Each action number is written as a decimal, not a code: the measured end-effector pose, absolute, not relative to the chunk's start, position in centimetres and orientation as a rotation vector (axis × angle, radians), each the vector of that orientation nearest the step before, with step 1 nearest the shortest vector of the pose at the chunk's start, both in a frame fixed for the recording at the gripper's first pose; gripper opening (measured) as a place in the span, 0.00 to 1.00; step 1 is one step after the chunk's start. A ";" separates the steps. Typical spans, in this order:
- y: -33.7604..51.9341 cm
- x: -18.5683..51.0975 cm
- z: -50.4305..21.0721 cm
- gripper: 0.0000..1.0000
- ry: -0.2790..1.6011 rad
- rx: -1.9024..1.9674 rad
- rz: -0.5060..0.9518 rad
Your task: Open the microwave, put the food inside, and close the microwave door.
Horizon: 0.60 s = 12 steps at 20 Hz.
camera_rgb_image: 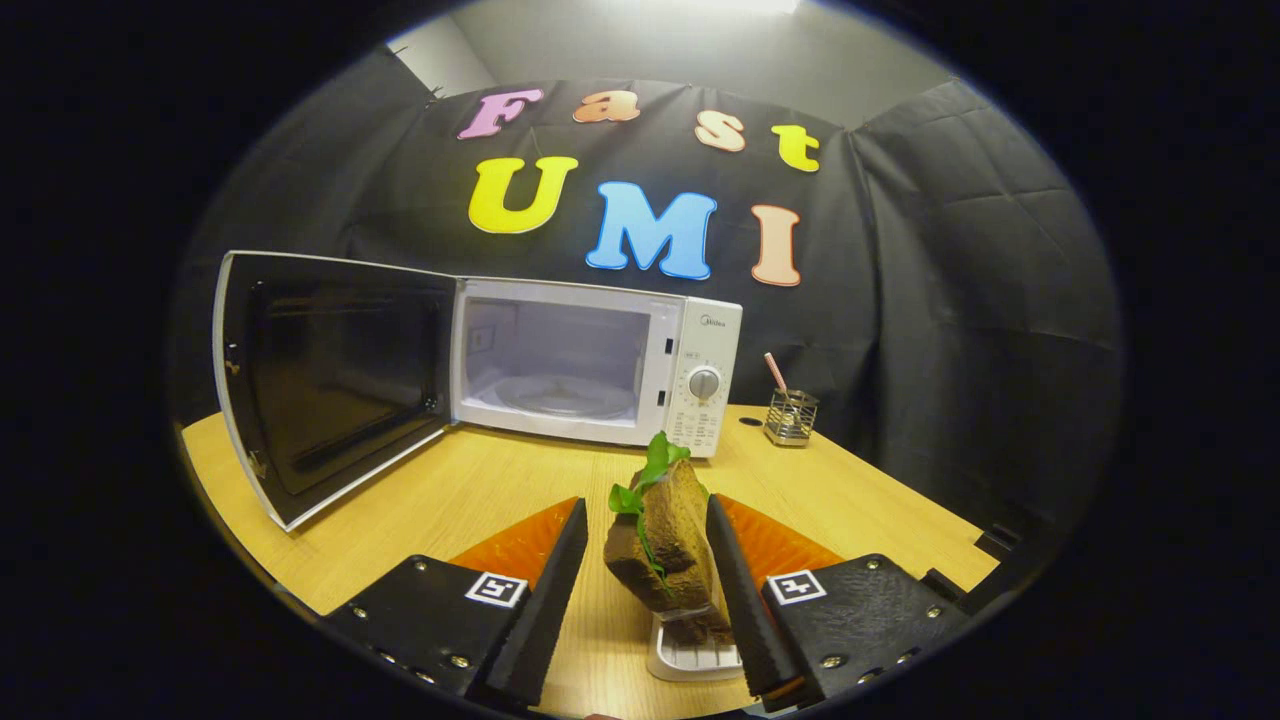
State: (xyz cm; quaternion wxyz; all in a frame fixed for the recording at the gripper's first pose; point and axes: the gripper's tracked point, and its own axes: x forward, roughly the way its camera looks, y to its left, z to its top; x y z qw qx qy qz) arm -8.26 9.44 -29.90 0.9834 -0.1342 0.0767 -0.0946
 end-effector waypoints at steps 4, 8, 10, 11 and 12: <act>7.9 -7.8 -29.7 0.63 0.139 -0.261 -0.253; 6.9 -7.6 -29.2 0.36 0.116 -0.272 -0.274; 6.3 -7.8 -28.9 0.30 0.113 -0.262 -0.261; 6.1 -7.8 -28.4 0.24 0.103 -0.242 -0.257; 6.0 -7.9 -27.6 0.24 0.086 -0.225 -0.258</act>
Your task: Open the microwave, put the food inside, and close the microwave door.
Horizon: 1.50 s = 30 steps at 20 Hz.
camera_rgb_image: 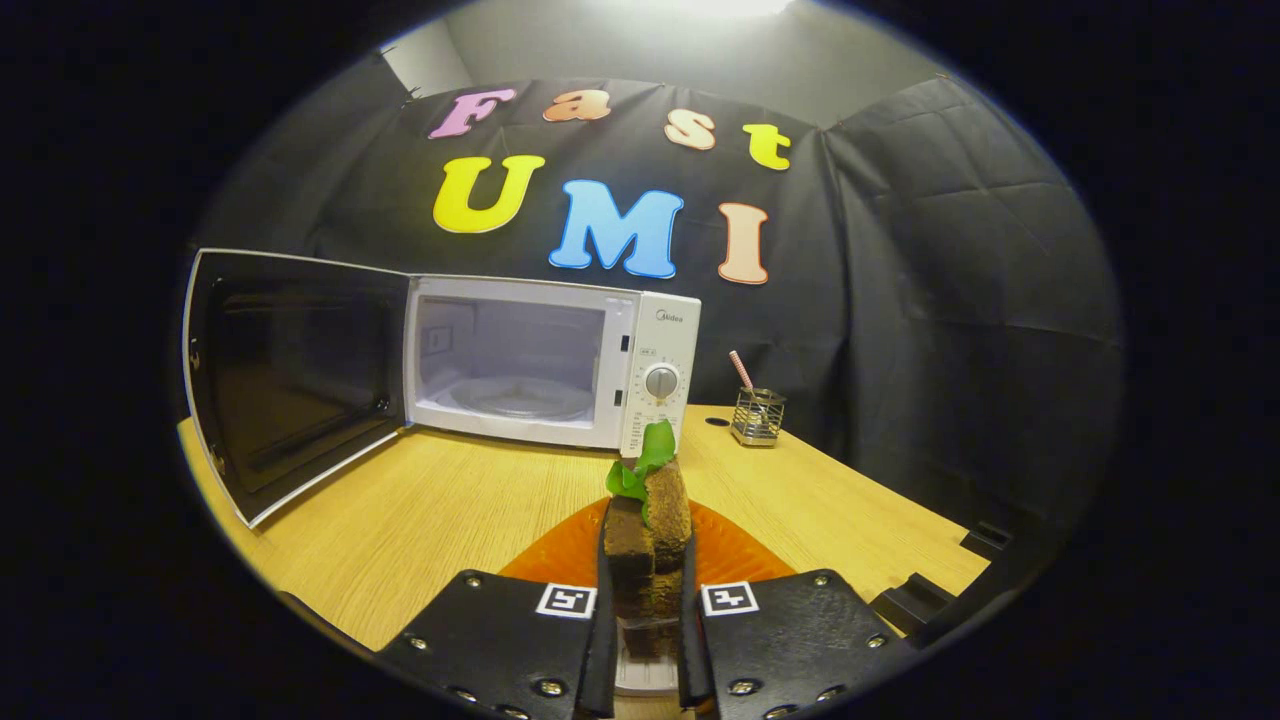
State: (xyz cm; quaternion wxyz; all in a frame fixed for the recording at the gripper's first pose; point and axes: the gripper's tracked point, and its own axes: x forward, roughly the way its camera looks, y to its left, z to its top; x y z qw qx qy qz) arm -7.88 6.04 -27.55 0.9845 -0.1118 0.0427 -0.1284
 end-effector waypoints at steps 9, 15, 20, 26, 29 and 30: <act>8.5 -4.6 -20.7 0.24 -0.011 -0.088 -0.162; 12.5 0.7 -19.7 0.24 0.017 0.193 -0.018; 14.7 5.5 -21.3 0.24 0.073 0.524 0.048; 14.8 9.8 -22.3 0.24 0.051 0.882 0.023; 14.9 12.0 -23.0 0.24 0.007 1.030 -0.010; 15.2 12.8 -23.3 0.24 0.004 1.076 -0.012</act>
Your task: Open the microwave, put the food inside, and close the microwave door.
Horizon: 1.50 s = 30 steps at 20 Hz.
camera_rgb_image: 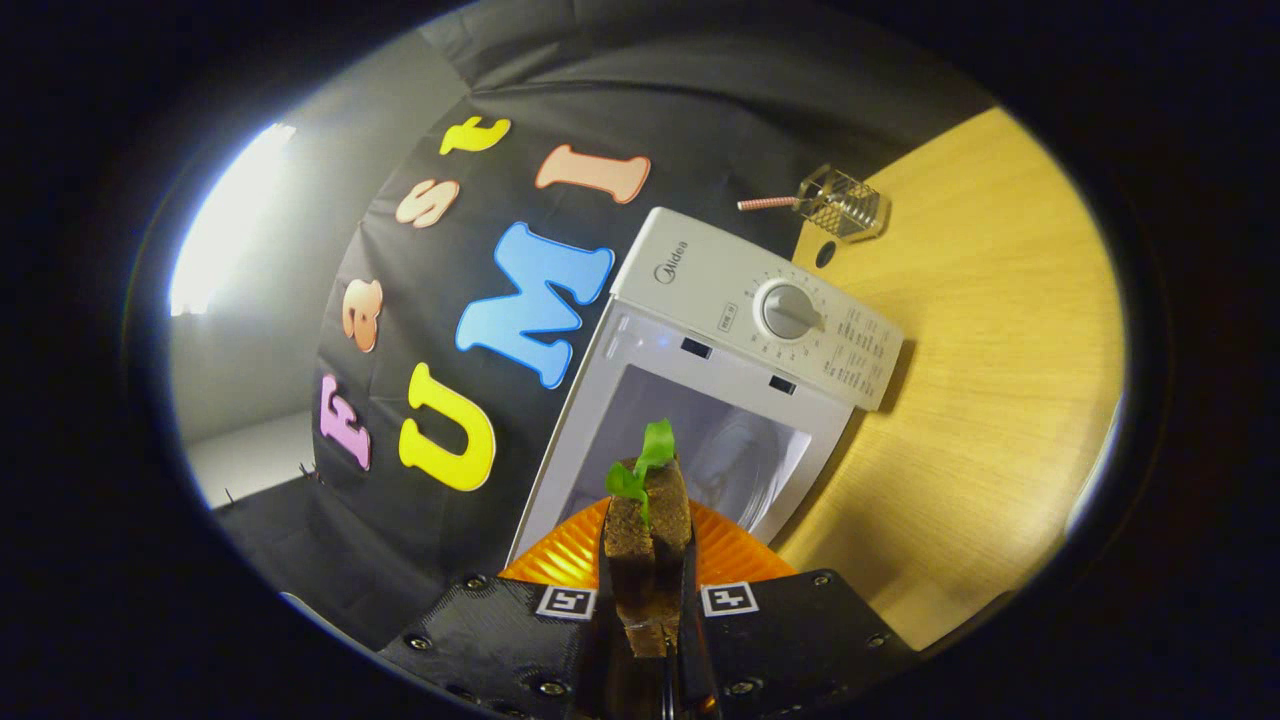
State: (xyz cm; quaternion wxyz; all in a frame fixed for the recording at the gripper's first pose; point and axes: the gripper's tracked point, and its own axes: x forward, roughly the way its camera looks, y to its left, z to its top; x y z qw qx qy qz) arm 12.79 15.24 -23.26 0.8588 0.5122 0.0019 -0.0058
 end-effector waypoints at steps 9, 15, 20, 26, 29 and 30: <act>16.8 21.3 -26.6 0.24 0.004 1.278 -0.057; 16.3 26.0 -29.8 0.24 0.035 1.368 -0.099; 15.7 27.8 -31.0 0.24 0.017 1.382 -0.139; 15.2 27.9 -29.5 0.46 0.005 1.262 -0.147; 14.5 27.5 -28.7 0.67 0.000 1.187 -0.161; 14.5 27.3 -28.3 0.72 0.004 1.170 -0.158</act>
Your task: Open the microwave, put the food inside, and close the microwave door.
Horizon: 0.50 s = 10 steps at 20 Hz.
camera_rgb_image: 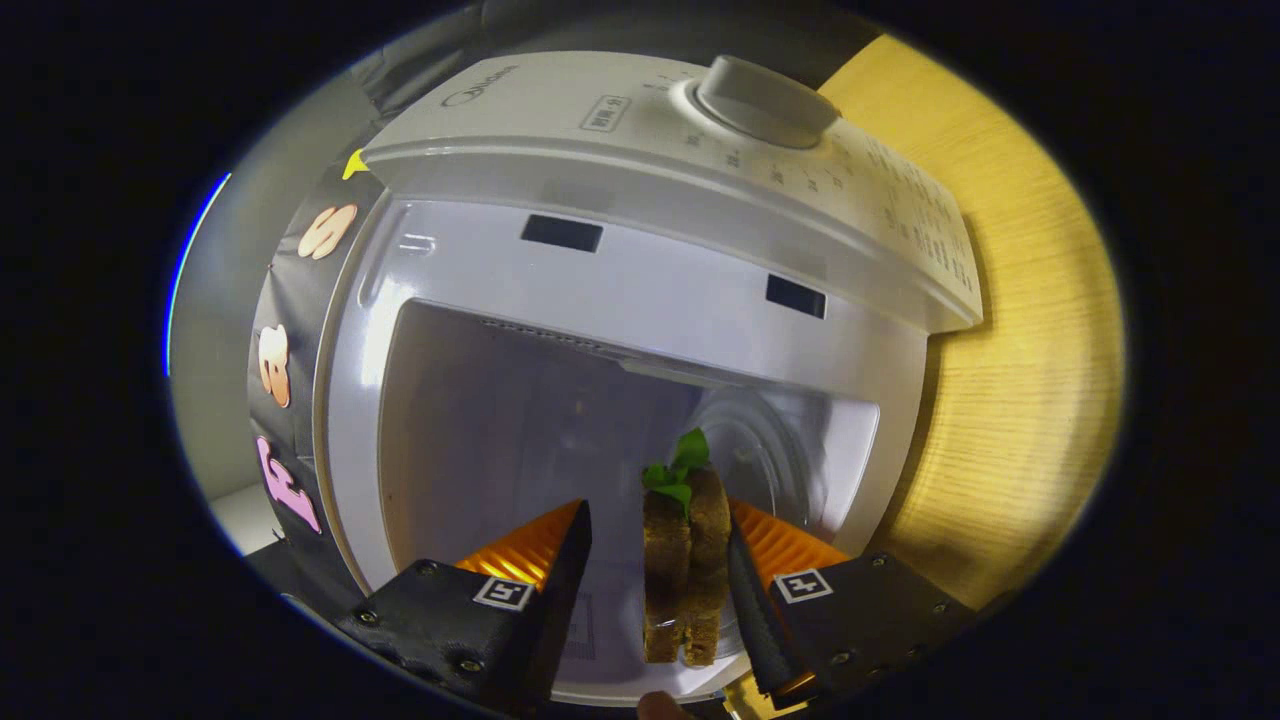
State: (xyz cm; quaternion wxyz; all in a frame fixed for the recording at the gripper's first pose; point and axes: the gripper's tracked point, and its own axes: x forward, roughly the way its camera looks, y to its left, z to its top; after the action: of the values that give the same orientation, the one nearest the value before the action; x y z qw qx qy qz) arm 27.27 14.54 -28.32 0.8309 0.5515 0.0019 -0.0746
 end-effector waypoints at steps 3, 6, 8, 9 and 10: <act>14.1 27.0 -27.2 0.94 -0.019 1.084 -0.161; 13.9 26.3 -25.6 0.96 -0.037 1.028 -0.151; 13.6 25.9 -25.0 0.96 -0.048 1.000 -0.153; 13.5 25.7 -24.9 0.95 -0.049 0.997 -0.146; 13.6 25.2 -24.7 0.95 -0.048 1.006 -0.136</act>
State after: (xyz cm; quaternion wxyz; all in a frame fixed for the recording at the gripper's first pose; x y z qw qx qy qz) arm 25.24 13.58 -24.67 0.8737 0.4814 -0.0229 -0.0652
